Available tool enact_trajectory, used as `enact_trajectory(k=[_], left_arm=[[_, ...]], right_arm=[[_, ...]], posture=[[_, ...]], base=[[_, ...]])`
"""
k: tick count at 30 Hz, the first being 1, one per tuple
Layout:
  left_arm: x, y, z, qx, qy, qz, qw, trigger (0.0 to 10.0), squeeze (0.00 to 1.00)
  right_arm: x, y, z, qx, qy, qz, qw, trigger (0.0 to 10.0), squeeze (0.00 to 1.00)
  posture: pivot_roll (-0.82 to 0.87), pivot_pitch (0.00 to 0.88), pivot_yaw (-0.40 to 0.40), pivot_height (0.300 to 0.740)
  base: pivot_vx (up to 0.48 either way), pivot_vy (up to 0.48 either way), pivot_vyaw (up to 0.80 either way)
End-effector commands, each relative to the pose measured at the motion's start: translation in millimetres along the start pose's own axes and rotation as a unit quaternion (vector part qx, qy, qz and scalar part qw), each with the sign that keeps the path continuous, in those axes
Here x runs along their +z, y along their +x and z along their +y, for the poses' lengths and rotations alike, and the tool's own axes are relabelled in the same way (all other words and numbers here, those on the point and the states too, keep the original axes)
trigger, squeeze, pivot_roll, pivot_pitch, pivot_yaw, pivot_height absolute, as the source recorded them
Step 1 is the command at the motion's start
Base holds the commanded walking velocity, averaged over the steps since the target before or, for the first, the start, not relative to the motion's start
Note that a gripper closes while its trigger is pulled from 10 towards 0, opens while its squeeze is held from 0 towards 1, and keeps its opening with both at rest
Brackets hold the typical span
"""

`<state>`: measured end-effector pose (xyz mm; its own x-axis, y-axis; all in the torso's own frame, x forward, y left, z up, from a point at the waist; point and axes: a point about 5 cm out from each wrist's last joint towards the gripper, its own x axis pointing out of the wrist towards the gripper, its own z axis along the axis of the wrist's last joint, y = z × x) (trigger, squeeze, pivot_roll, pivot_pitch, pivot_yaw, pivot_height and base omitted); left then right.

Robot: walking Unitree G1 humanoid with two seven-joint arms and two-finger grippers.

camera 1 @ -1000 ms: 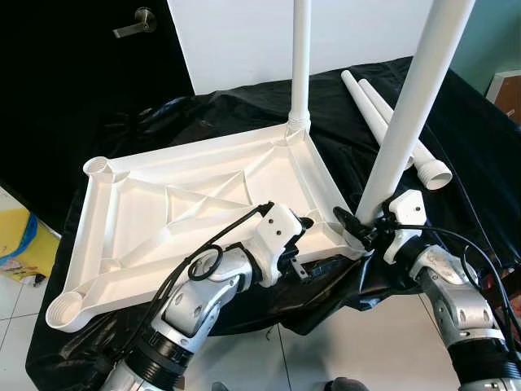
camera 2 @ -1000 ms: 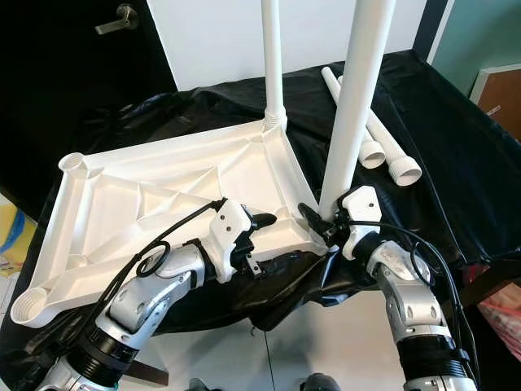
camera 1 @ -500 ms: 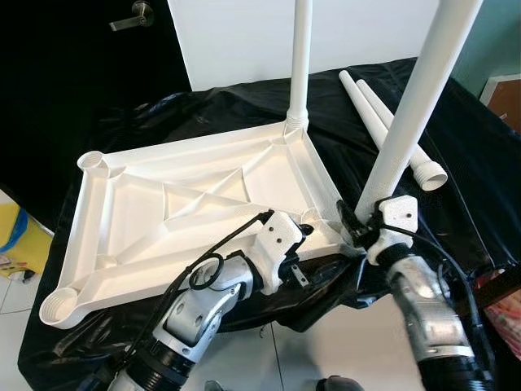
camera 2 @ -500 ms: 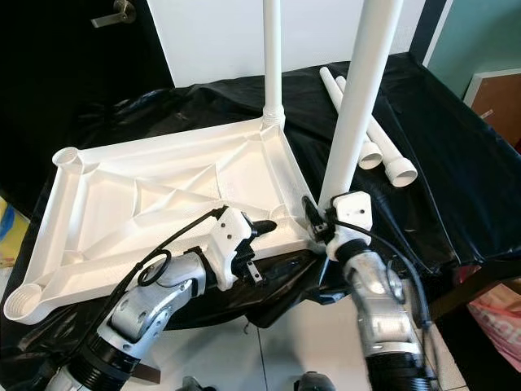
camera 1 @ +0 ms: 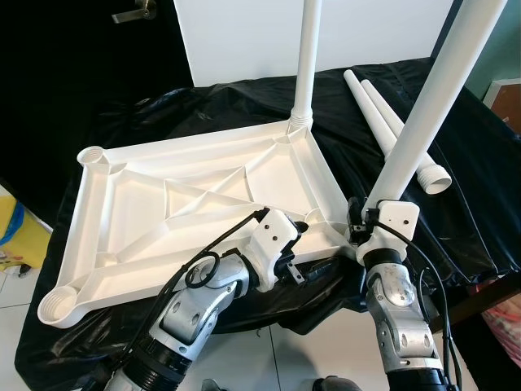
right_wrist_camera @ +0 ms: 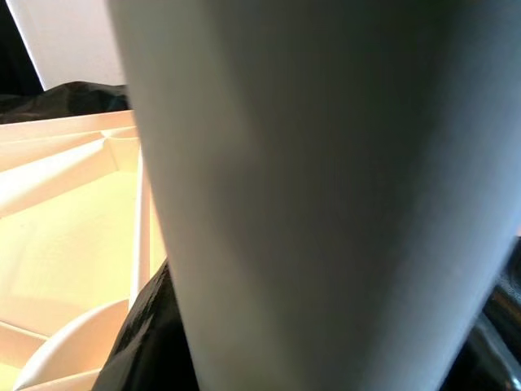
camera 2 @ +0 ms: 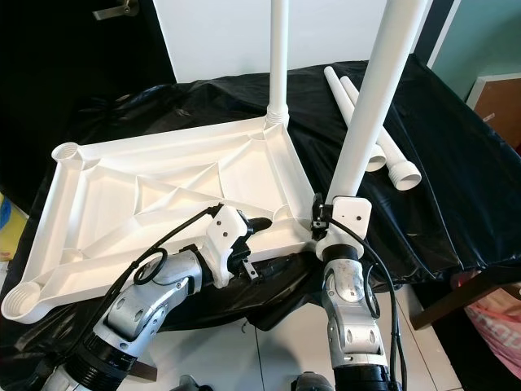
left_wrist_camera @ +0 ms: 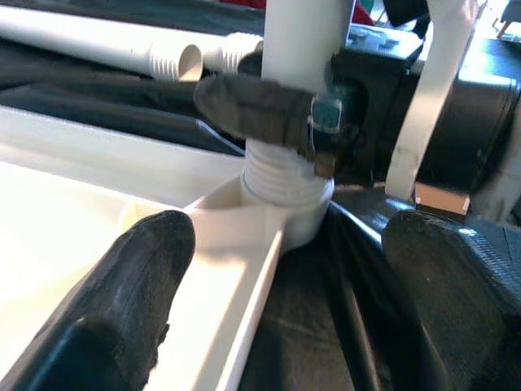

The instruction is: Building children table

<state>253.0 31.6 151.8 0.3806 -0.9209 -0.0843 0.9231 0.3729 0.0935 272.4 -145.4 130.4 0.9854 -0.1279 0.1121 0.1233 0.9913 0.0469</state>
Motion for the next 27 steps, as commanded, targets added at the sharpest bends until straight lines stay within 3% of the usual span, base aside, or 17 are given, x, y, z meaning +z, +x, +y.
enact_trajectory(k=[1, 3, 4, 5, 6, 10, 17, 18, 21, 22, 27], left_arm=[[1.7, 2.2, 1.0, -0.006, 0.014, -0.001, 1.0, 10.0, 0.0], [3.0, 3.7, 1.9, -0.006, 0.019, -0.001, 1.0, 10.0, 0.0], [3.2, 4.2, 2.9, -0.005, 0.023, 0.0, 1.0, 10.0, 0.0], [3.2, 4.2, 2.9, -0.005, 0.023, 0.0, 1.0, 10.0, 0.0], [3.6, 4.4, 3.9, -0.005, 0.024, 0.002, 1.0, 10.0, 0.0], [6.3, 2.8, 0.9, -0.019, 0.017, -0.005, 1.0, 10.0, 0.0], [4.4, 0.3, 0.0, -0.022, 0.023, 0.003, 0.999, 10.0, 0.0], [1.4, -0.6, 0.9, -0.02, 0.029, 0.012, 0.999, 10.0, 0.0], [0.6, -0.8, 1.1, -0.02, 0.029, 0.012, 0.999, 10.0, 0.0], [0.4, -0.8, 2.0, -0.018, 0.025, 0.011, 0.999, 10.0, 0.0], [5.4, -1.1, 5.8, -0.01, 0.015, -0.011, 1.0, 10.0, 0.0]], right_arm=[[-19.4, -5.8, -7.6, -0.029, 0.007, 0.05, 0.998, 10.0, 0.0], [-17.0, -5.3, -9.5, -0.035, 0.005, 0.044, 0.998, 10.0, 0.0], [-16.1, -5.0, -9.1, -0.034, 0.001, 0.042, 0.999, 10.0, 0.52], [-16.1, -5.0, -9.1, -0.034, 0.001, 0.042, 0.999, 10.0, 0.52], [-15.6, -4.5, -8.2, -0.03, 0.001, 0.04, 0.999, 10.0, 1.0], [-11.1, -4.2, -5.8, -0.003, 0.015, 0.026, 1.0, 10.0, 1.0], [-4.8, -4.3, -15.5, 0.045, 0.021, 0.003, 0.999, 10.0, 1.0], [-5.1, -4.7, -18.4, 0.067, 0.016, 0.004, 0.998, 10.0, 0.79], [-5.2, -4.9, -19.1, 0.075, 0.013, 0.004, 0.997, 10.0, 0.79], [-7.4, -5.2, -20.3, 0.085, 0.011, 0.011, 0.996, 10.0, 0.0], [-8.7, -6.4, -17.9, 0.161, 0.002, 0.013, 0.987, 10.0, 0.0]], posture=[[-0.16, 0.067, 0.061, 0.74], [-0.16, 0.058, 0.065, 0.74], [-0.16, 0.056, 0.067, 0.74], [-0.16, 0.056, 0.067, 0.74], [-0.16, 0.054, 0.07, 0.74], [-0.15, 0.051, 0.076, 0.74], [-0.16, 0.048, 0.081, 0.74], [-0.16, 0.045, 0.081, 0.74], [-0.16, 0.044, 0.081, 0.74], [-0.16, 0.035, 0.083, 0.74], [-0.16, 0.008, 0.092, 0.74]], base=[[0.0, 0.0, 0.0], [0.0, 0.0, 0.0], [0.0, 0.0, 0.0], [0.0, 0.0, 0.0], [0.0, 0.0, 0.0], [0.0, 0.0, 0.0], [0.0, 0.0, 0.0], [0.0, 0.0, 0.0], [0.0, 0.0, 0.0], [0.0, 0.0, 0.0], [0.0, 0.0, 0.0]])
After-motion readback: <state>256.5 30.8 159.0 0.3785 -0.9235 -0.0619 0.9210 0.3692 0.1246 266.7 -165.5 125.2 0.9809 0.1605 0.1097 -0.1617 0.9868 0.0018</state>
